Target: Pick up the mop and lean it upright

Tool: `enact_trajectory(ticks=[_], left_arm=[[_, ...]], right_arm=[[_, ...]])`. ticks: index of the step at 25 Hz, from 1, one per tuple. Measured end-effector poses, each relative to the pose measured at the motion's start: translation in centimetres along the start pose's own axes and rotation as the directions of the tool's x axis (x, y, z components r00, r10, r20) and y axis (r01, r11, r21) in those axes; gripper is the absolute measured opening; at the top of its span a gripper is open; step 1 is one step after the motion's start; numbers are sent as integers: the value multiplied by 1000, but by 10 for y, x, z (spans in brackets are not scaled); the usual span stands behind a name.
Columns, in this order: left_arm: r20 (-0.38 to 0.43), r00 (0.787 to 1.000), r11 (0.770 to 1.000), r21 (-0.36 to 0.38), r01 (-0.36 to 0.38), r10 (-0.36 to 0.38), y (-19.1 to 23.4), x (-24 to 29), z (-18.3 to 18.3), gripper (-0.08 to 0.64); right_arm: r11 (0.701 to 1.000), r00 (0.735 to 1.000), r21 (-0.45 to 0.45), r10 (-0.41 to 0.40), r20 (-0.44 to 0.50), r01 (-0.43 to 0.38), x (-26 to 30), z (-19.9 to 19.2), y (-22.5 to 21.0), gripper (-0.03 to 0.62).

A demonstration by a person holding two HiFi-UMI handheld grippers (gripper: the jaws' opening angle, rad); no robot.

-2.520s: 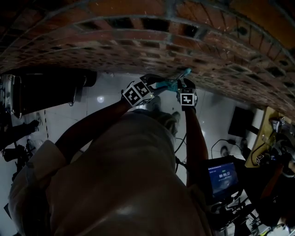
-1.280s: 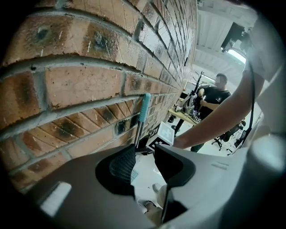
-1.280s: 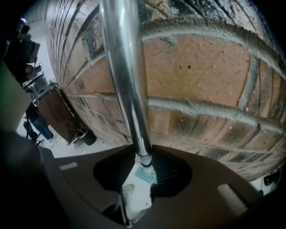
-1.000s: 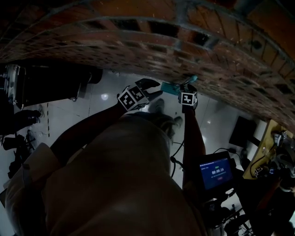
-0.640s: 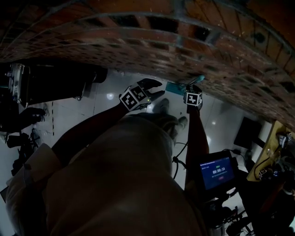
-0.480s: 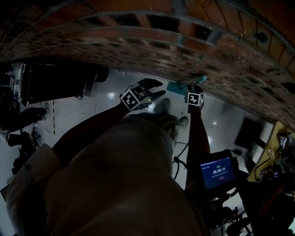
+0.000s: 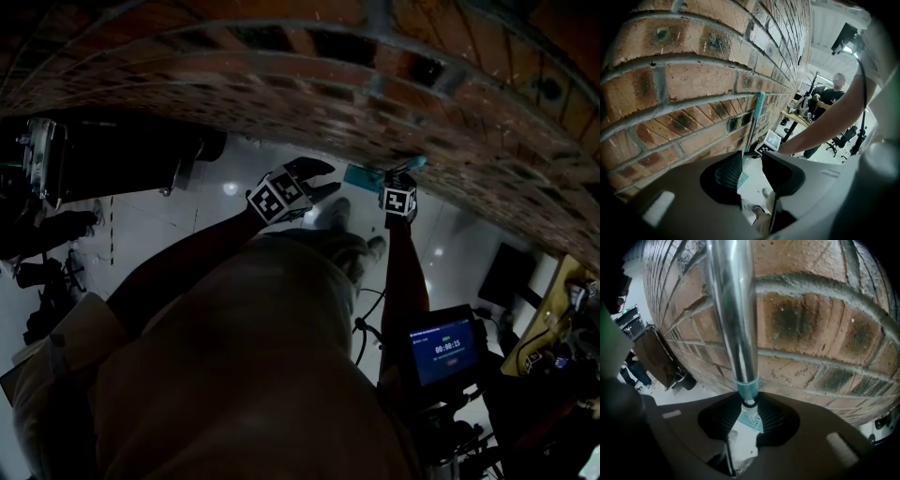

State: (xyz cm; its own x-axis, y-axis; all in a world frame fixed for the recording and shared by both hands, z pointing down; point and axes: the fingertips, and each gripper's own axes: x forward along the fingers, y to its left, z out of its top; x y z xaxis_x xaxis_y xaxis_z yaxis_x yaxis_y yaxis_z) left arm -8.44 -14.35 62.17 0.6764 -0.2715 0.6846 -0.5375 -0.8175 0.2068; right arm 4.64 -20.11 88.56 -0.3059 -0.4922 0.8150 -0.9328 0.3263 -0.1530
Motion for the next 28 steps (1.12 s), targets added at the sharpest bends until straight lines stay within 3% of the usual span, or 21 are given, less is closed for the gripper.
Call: enact_trajectory(ticks=[20, 28], left_arm=[[-18, 1000, 1000, 10, 13, -13, -9, 2, -9, 153], [27, 999, 999, 4, 34, -34, -18, 8, 6, 153]], right_arm=[[999, 997, -19, -44, 56, 45, -26, -4, -1, 94], [998, 996, -28, -59, 64, 60, -53, -2, -5, 94]])
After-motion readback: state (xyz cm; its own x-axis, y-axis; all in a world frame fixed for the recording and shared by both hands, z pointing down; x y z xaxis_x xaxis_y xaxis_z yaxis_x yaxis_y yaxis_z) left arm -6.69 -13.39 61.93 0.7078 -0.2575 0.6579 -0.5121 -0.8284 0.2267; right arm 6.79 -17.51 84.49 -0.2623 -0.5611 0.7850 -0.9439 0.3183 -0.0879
